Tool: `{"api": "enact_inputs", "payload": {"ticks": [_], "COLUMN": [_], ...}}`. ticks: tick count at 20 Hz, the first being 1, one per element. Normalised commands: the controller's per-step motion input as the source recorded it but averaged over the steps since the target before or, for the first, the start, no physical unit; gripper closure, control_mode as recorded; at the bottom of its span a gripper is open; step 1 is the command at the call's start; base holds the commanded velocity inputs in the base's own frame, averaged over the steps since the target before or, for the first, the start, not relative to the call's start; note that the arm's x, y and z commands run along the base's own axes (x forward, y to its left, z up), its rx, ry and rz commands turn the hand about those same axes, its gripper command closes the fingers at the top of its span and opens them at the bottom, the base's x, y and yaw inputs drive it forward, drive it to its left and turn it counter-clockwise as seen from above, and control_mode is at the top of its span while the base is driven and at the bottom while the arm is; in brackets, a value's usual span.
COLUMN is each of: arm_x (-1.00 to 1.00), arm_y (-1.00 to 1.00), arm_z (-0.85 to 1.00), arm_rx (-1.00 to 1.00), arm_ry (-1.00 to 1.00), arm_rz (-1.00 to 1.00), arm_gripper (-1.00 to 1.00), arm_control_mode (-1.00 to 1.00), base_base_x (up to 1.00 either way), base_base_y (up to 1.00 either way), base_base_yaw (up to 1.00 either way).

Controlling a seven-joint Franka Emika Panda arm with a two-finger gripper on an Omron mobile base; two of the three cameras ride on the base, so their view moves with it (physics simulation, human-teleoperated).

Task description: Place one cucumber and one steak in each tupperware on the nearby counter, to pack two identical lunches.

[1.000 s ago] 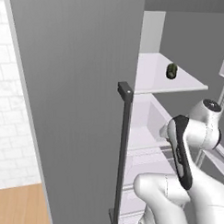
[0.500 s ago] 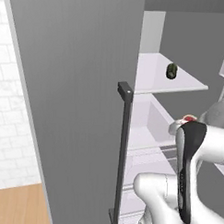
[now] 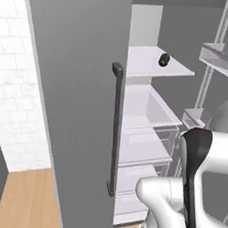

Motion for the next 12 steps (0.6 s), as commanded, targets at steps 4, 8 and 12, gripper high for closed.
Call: {"api": "enact_inputs", "payload": {"ticks": [4, 8, 12], "arm_x": [0.00, 0.00, 0.00], "arm_y": [0.00, 0.00, 0.00], "arm_z": [0.00, 0.00, 0.00], "arm_rx": [0.00, 0.00, 0.00], "arm_ry": [0.00, 0.00, 0.00], "arm_rz": [0.00, 0.00, 0.00], "arm_gripper": [1.00, 1.00, 1.00], "arm_control_mode": [1.00, 1.00, 1.00], "base_base_x": [-1.00, -1.00, -0.82], "base_base_y": [-0.02, -0.20, -0.30], "base_base_yaw": [0.05, -0.51, -0.69]}}
